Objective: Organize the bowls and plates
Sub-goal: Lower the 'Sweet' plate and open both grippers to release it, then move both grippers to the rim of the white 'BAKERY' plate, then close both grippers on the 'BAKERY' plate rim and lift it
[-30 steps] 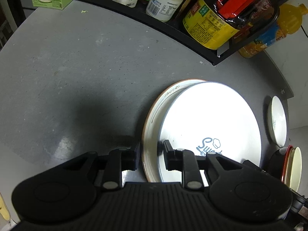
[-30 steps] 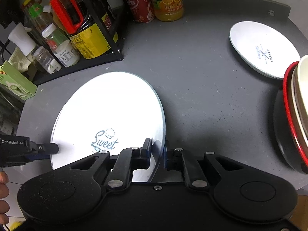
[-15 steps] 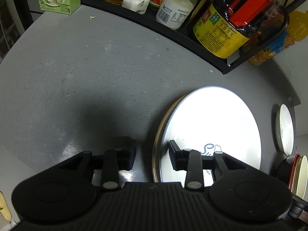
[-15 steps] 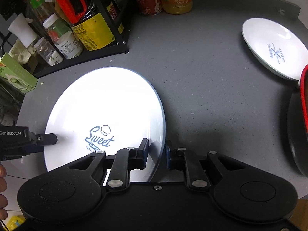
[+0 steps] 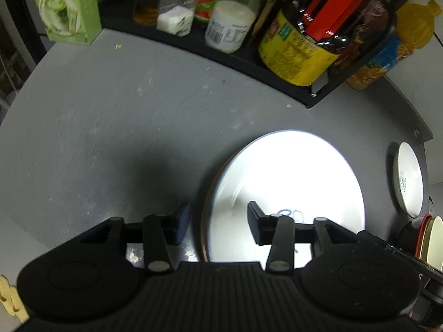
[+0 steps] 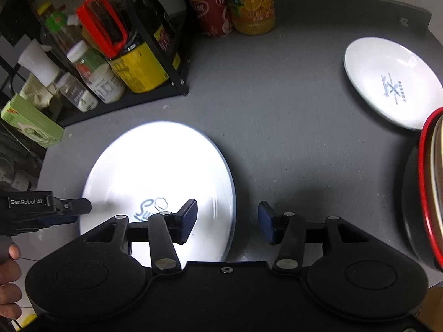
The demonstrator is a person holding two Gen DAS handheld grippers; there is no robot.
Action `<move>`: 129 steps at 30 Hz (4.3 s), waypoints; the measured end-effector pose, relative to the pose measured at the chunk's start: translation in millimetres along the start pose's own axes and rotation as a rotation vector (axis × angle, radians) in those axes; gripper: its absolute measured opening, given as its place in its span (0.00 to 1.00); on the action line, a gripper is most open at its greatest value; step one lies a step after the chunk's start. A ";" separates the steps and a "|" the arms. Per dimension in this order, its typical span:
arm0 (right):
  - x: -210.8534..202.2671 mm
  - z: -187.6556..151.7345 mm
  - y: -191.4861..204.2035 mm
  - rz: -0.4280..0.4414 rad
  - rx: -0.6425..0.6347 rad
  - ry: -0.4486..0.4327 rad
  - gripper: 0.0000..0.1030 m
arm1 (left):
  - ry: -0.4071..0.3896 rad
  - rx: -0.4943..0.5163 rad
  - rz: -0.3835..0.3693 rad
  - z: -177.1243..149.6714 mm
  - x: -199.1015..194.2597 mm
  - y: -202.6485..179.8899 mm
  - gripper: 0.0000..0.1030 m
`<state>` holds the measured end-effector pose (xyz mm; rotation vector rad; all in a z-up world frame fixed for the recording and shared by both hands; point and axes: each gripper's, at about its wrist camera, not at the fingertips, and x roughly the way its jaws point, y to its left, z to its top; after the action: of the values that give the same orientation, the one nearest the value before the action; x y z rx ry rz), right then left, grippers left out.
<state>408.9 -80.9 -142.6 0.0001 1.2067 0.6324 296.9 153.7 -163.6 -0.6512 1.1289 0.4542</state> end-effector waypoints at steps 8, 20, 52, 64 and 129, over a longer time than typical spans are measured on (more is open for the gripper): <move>-19.8 4.1 -0.9 0.000 0.020 -0.058 0.71 | -0.024 0.050 -0.012 -0.8 -10.3 -20.6 0.61; -54.9 -1.4 -19.6 -0.057 0.099 -0.153 0.84 | -0.016 0.154 -0.078 1.9 -11.6 -65.3 0.66; -93.1 56.9 -128.3 -0.105 0.170 -0.239 0.92 | 0.008 0.190 -0.069 1.3 4.7 -177.6 0.68; -81.3 87.2 -175.8 -0.115 0.153 -0.183 0.93 | 0.022 0.145 -0.040 4.7 27.3 -217.6 0.68; 3.0 160.1 -278.1 0.021 -0.066 0.022 0.10 | 0.094 -0.047 -0.218 28.8 133.5 -301.2 0.11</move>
<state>674.5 -257.9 -175.4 -0.0493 1.2076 0.6916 557.3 -45.8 -205.8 -0.8346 1.1237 0.2667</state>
